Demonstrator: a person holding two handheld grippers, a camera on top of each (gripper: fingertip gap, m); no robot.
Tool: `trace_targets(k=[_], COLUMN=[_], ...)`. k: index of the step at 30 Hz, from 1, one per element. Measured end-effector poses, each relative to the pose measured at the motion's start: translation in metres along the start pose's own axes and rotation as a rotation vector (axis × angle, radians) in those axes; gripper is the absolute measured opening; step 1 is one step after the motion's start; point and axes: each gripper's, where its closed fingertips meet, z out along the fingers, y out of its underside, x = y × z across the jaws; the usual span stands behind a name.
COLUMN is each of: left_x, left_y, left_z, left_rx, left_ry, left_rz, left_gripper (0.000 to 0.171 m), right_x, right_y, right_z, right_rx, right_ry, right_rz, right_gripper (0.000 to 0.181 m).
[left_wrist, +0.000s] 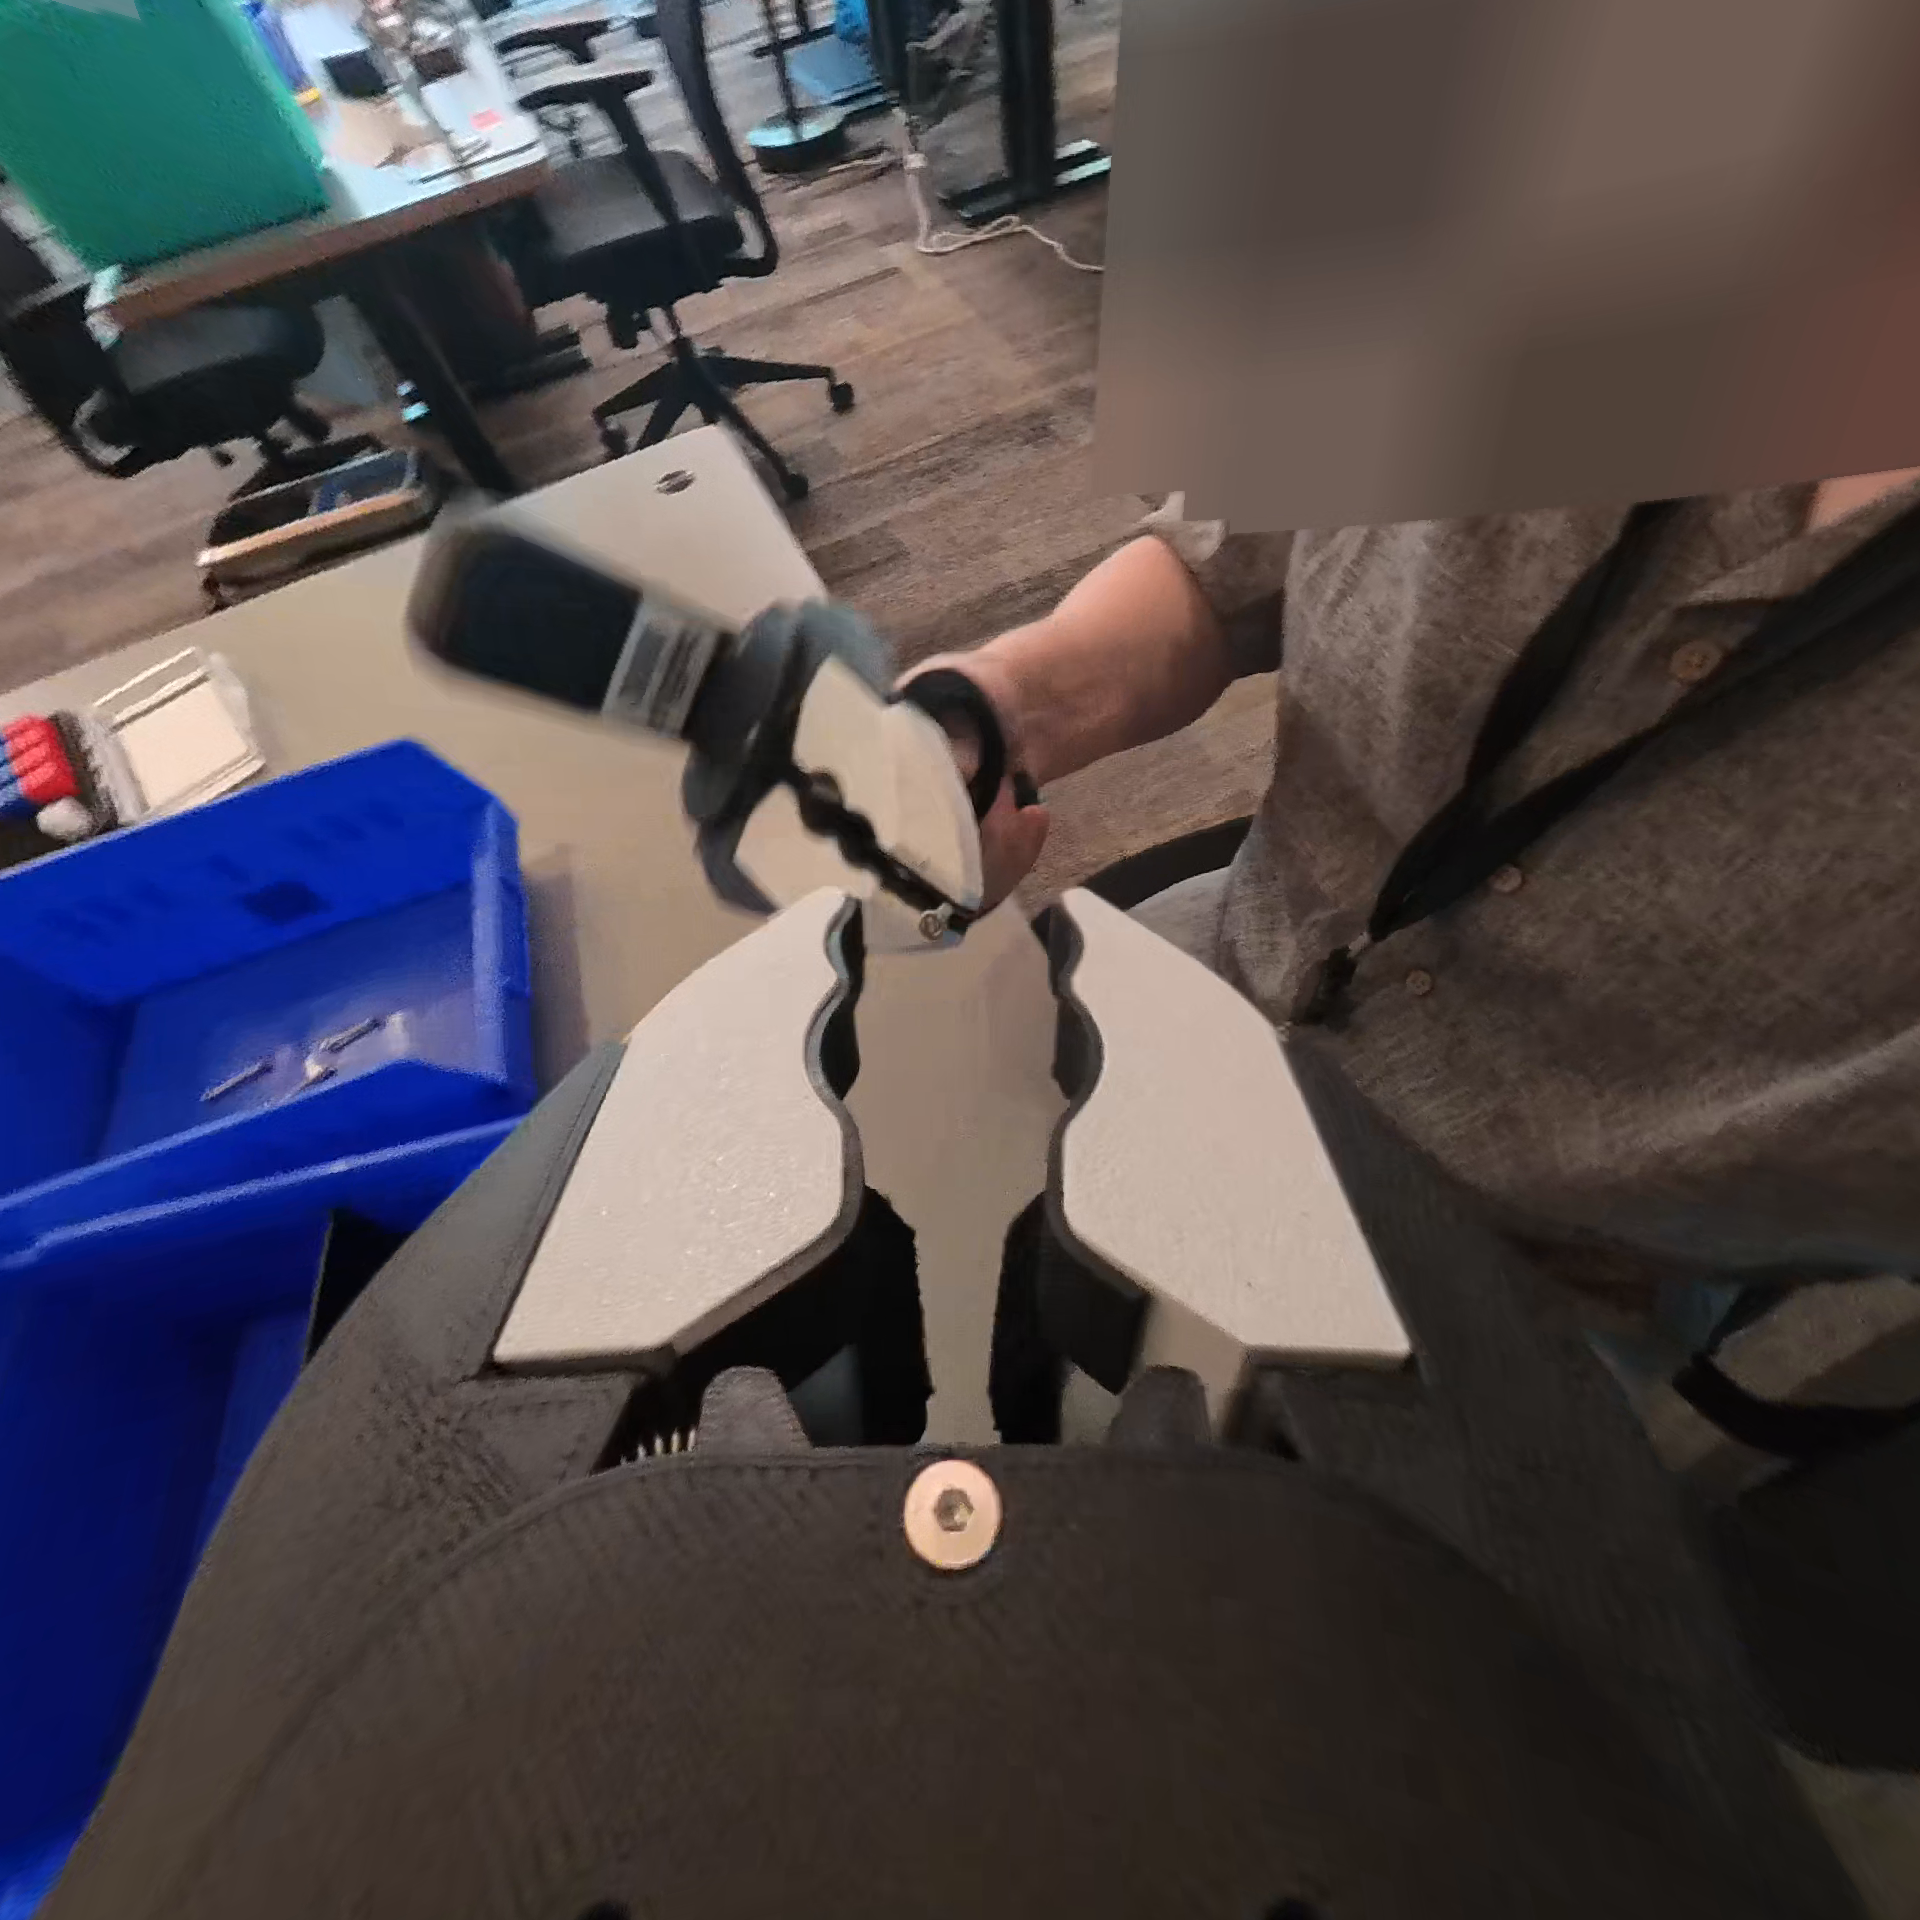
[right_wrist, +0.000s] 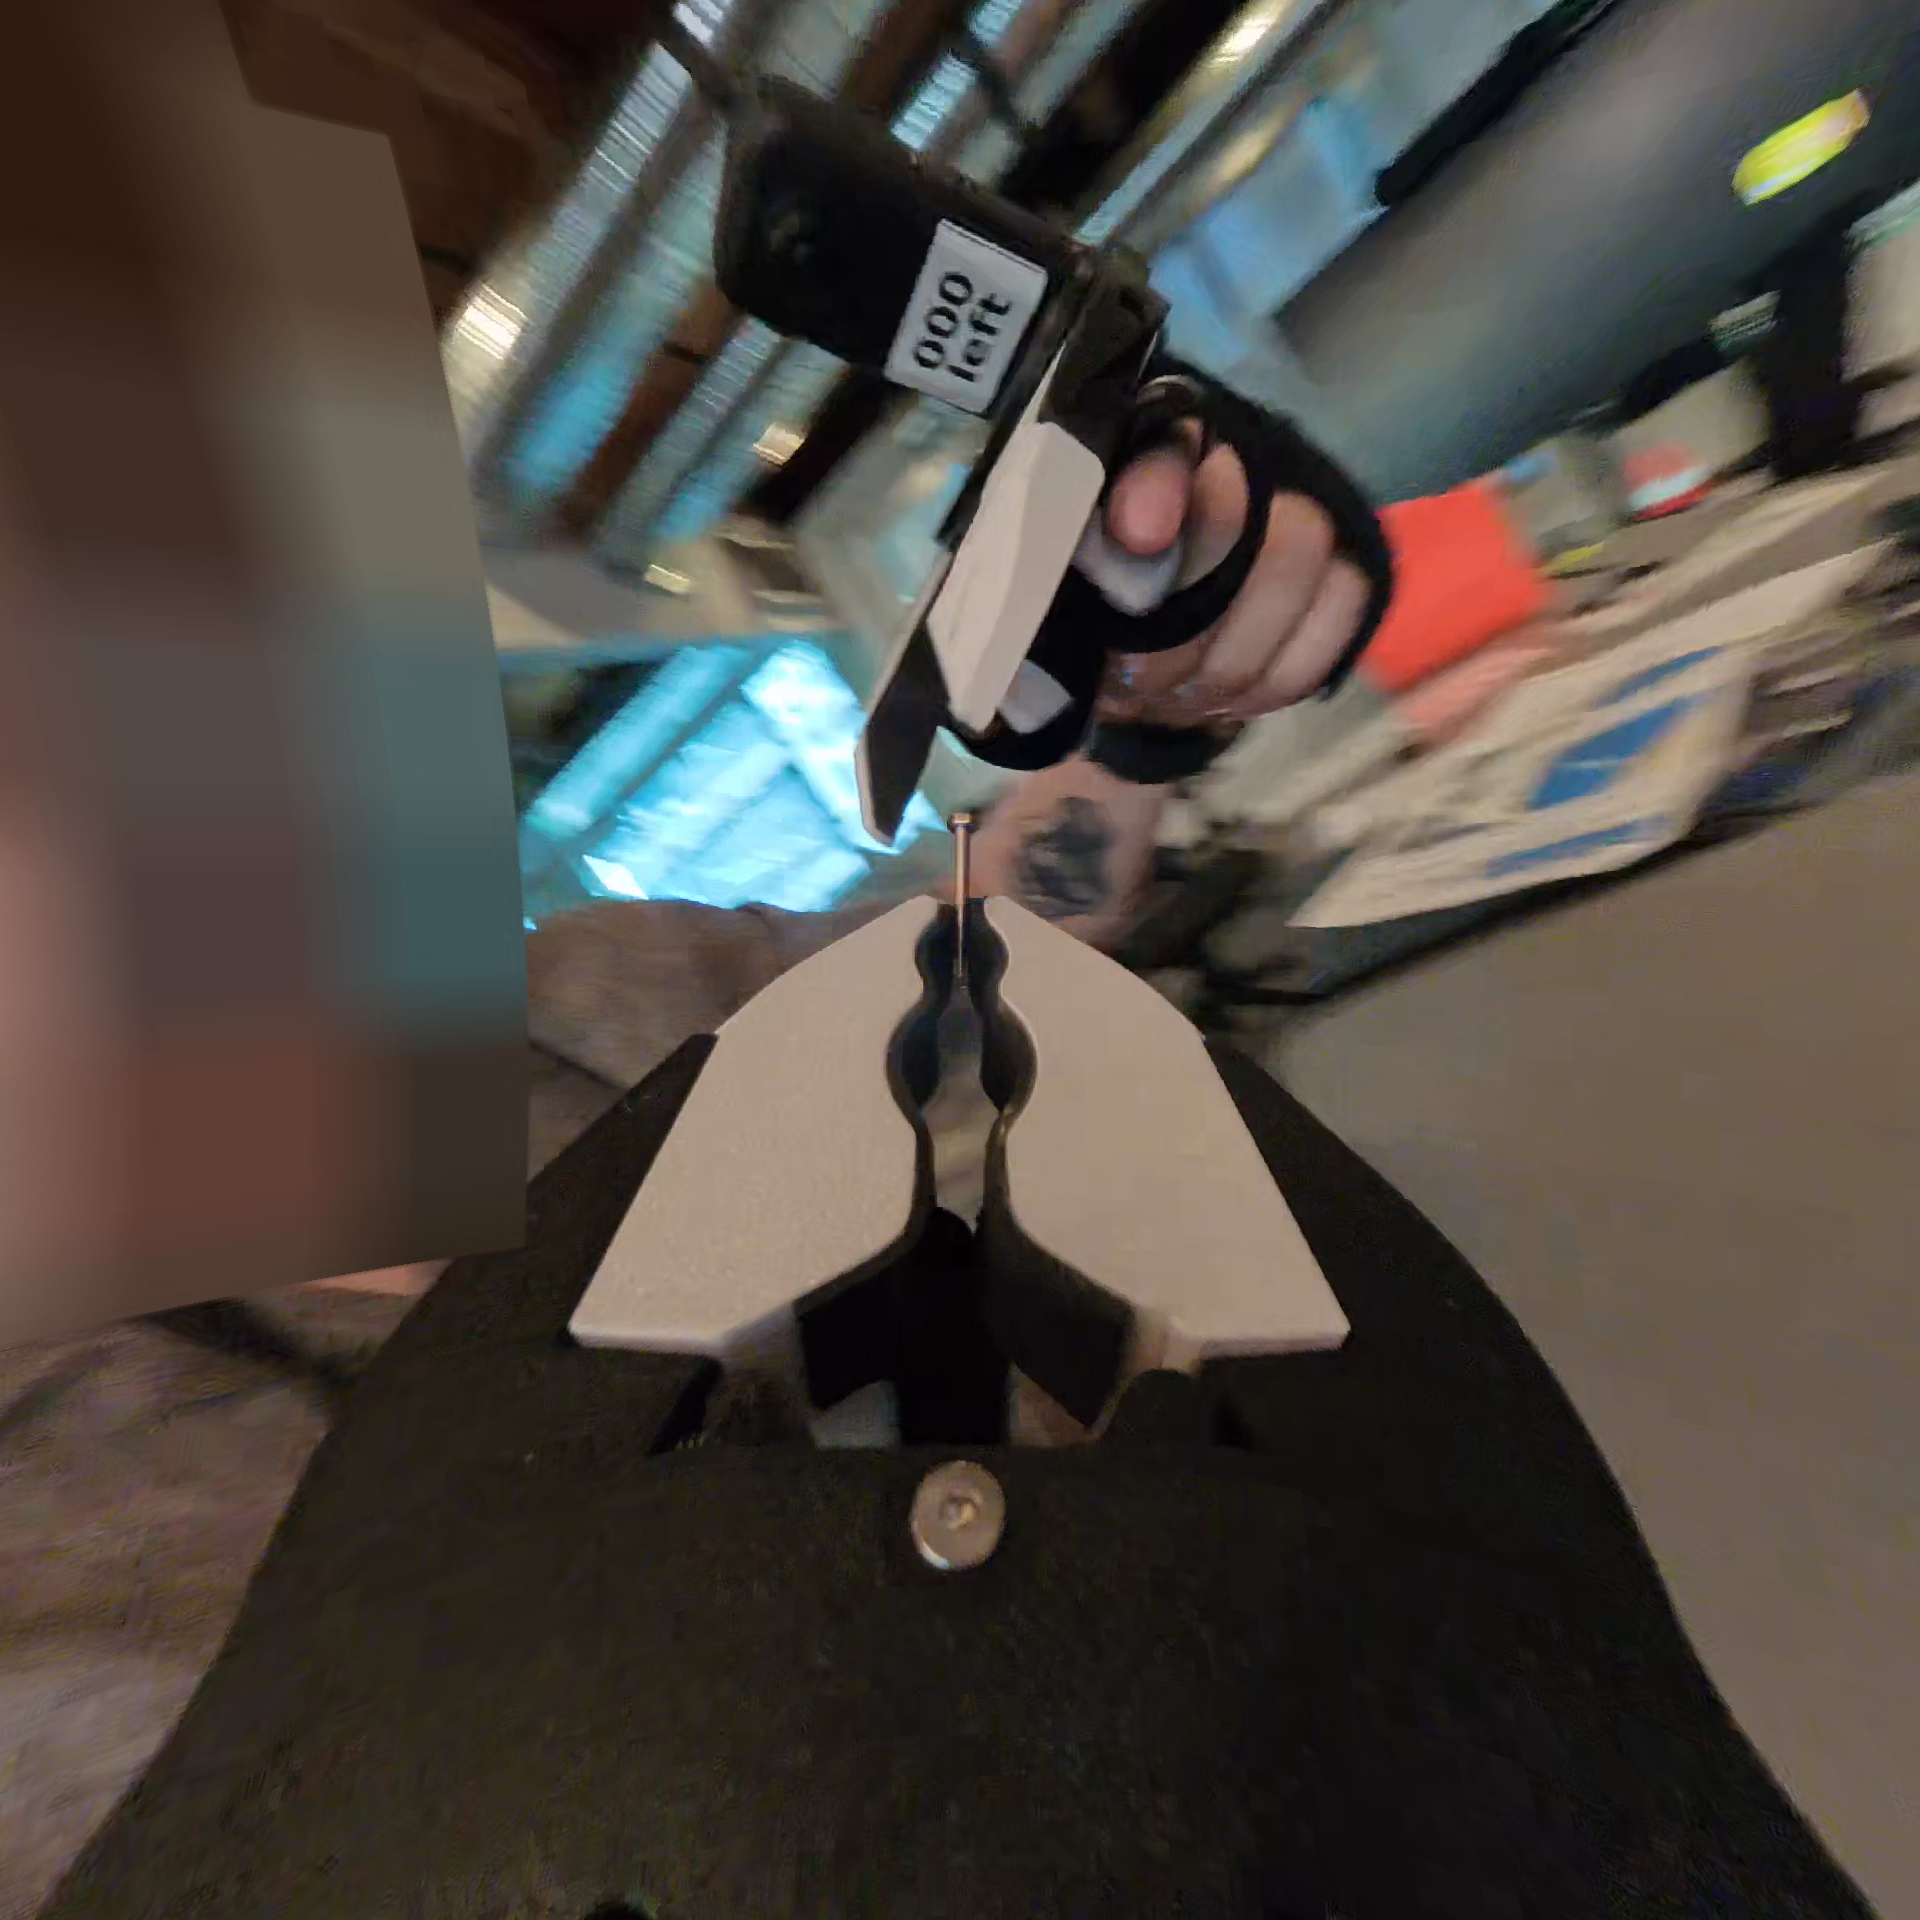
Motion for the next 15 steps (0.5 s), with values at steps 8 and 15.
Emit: trace_targets(k=[8,15], left_x=[-0.022,-0.019], left_y=[0.014,0.018], left_z=[0.001,0.013], left_rx=[-0.091,-0.129], left_ry=[-0.143,-0.109], left_rz=[-0.151,-0.199], left_gripper=[0.010,0.012], right_x=[0.021,0.016], right_y=[-0.015,-0.013], right_z=[-0.017,-0.013], right_rx=[-0.209,-0.275], right_ry=[0.686,0.776], right_rz=[-0.807,-0.974], right_gripper=[0.002,0.002])
